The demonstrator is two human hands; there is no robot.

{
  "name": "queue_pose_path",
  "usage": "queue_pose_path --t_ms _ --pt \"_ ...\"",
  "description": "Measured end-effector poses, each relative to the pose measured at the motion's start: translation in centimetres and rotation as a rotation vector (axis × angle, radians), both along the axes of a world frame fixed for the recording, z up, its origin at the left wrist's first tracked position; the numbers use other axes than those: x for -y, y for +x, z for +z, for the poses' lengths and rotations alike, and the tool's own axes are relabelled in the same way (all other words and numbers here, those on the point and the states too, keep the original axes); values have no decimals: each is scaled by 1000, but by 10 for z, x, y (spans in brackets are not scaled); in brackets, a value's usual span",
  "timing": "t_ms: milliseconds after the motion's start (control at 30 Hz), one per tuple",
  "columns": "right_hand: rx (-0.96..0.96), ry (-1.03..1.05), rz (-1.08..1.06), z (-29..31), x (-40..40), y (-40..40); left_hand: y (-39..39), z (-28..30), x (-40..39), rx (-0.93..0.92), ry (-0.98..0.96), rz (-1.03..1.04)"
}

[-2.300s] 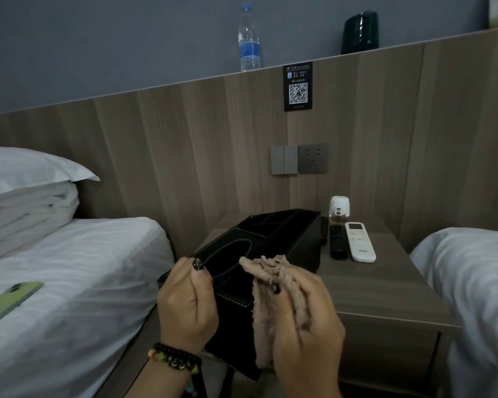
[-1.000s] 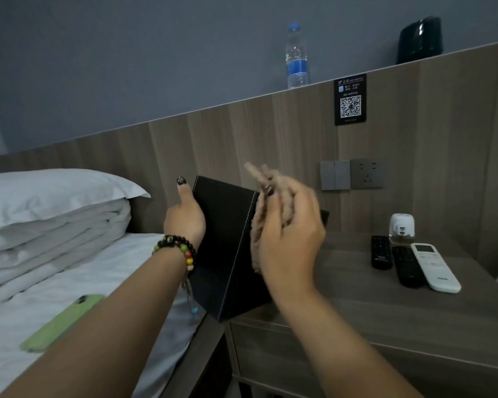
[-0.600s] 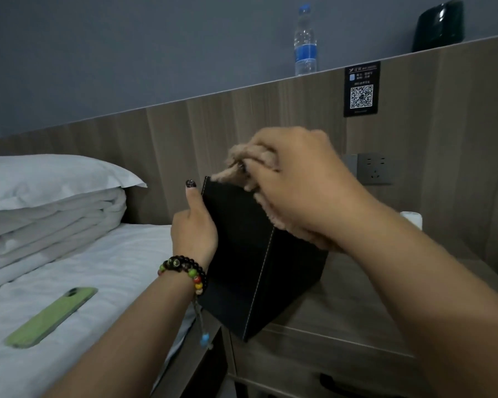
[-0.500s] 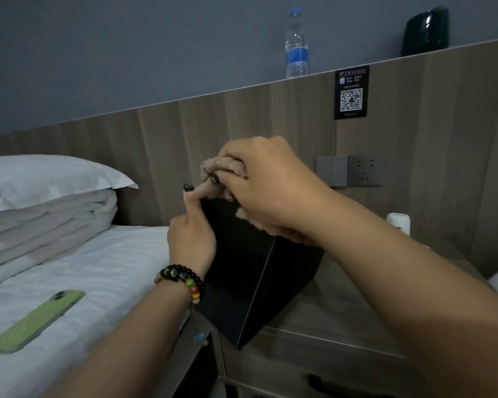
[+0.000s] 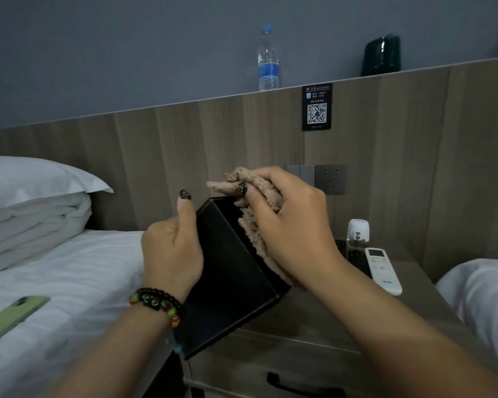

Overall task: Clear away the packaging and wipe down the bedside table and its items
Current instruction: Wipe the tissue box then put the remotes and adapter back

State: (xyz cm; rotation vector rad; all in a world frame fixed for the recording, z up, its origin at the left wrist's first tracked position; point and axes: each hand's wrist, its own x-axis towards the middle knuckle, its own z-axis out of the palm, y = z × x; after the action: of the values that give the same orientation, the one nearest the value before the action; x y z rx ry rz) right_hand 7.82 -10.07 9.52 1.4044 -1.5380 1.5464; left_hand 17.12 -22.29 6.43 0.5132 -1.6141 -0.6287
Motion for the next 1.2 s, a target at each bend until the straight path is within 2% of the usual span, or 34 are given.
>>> queue_pose_path --t_ms 100,200,267,333,500,633,867,933,1033,1133,1200 --pt "-90 -116 14 -5 -12 10 -4 -1 -12 23 -108 -53" --pt "95 -105 8 -10 -12 -9 0 -4 -20 5 -132 -102" --pt "227 -54 -69 -14 -11 -24 2 -6 -26 -3 -120 -128" --pt "273 -76 -98 -20 -15 -21 3 -6 -29 11 -105 -134" --pt "-16 -185 51 -30 -28 32 8 -6 -28 30 -108 -103" --pt "-81 -178 51 -40 -20 16 17 -22 -29 5 -65 -75" --pt "202 -52 -50 -53 -2 -28 37 -44 -31 -73 58 -38" --pt "95 -57 25 -56 -8 -4 39 -45 -30 -80 76 -8" --pt "-242 -32 84 -68 -12 49 47 -51 -20 -85 122 -14" --pt "-289 38 177 -73 -3 69 54 -55 -10 -70 74 -61" --pt "-331 2 199 -71 3 57 53 -54 -3 -134 166 -50"
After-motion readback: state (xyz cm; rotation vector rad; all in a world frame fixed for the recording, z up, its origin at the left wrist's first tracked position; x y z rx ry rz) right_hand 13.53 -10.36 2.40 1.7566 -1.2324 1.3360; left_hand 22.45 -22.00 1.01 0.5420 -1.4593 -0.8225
